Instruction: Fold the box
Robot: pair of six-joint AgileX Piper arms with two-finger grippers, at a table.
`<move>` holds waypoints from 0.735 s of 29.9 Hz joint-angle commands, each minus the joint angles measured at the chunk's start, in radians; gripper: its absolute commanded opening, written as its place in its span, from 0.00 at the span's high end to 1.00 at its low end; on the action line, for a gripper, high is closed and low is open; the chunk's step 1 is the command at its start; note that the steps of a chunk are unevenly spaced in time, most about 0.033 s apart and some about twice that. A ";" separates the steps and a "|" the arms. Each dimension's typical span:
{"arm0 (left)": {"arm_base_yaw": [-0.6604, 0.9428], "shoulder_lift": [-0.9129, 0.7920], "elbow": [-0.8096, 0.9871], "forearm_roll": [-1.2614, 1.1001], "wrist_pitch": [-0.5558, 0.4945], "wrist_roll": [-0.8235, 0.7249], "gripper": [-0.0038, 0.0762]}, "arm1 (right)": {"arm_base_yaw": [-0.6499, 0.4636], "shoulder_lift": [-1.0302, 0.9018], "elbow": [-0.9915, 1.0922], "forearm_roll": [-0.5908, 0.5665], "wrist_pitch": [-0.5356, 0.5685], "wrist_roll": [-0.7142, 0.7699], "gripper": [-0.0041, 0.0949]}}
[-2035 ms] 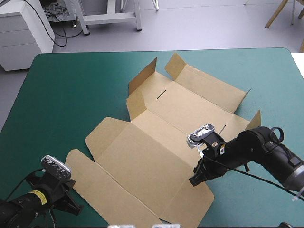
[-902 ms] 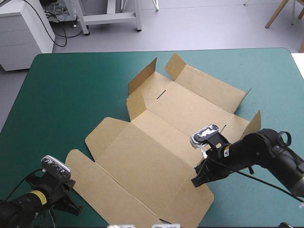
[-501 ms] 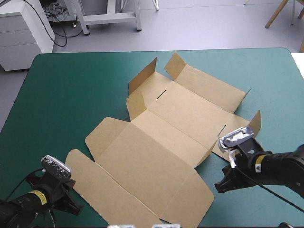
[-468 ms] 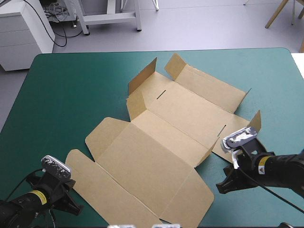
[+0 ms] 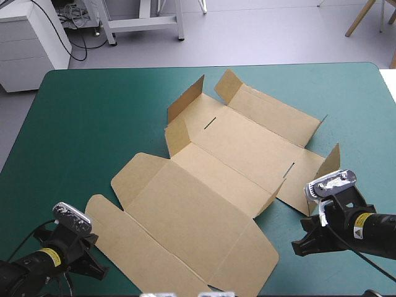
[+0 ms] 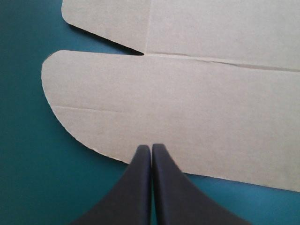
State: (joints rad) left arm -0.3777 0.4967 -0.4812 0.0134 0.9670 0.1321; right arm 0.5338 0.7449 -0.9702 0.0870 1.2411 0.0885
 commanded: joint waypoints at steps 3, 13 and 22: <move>-0.006 0.004 -0.022 -0.002 -0.050 -0.011 0.96 | 0.003 -0.002 -0.033 -0.007 -0.039 0.034 0.96; -0.006 0.004 -0.022 -0.002 -0.050 -0.011 0.96 | 0.003 -0.002 -0.033 -0.035 -0.049 0.116 0.96; -0.006 0.004 -0.022 -0.002 -0.050 -0.011 0.96 | 0.003 0.000 0.021 -0.035 -0.053 0.084 0.47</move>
State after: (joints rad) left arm -0.3777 0.4967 -0.4812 0.0134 0.9670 0.1291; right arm 0.5338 0.7449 -0.9468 0.0592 1.2374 0.1892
